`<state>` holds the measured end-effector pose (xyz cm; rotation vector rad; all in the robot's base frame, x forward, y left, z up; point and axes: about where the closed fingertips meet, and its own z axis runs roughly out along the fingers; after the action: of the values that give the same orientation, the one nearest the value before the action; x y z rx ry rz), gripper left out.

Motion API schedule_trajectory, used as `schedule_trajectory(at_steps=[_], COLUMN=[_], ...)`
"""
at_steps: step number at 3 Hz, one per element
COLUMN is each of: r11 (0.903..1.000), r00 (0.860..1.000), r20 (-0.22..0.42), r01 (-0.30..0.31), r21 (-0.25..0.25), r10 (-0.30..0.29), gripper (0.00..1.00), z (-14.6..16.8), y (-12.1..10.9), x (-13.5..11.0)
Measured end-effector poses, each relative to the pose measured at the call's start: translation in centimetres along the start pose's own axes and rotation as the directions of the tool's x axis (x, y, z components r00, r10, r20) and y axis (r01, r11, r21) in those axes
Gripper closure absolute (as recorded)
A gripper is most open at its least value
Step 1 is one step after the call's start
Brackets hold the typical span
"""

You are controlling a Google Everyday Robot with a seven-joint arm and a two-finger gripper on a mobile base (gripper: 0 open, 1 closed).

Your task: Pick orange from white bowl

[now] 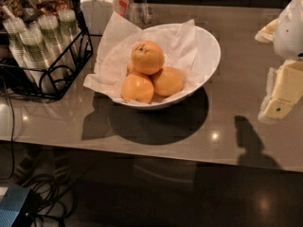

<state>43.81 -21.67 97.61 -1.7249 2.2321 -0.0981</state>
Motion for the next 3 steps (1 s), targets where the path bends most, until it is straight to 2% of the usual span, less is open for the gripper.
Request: schedule_trajectory(at_steps=[1,2,3], r11=[1.0000,1.0000,0.9991], r00=[1.000,0.999,0.984], r20=[0.000,0.036,0.173], r01=[0.000,0.002,0.037], r21=[0.000,0.005,-0.024], r10=[0.000,-0.003,-0.032], gripper=[0.00,0.00,0.00], z=[0.0,0.1,1.2], y=[0.0,-0.3,-1.8], x=[0.0,-0.7,-3.9])
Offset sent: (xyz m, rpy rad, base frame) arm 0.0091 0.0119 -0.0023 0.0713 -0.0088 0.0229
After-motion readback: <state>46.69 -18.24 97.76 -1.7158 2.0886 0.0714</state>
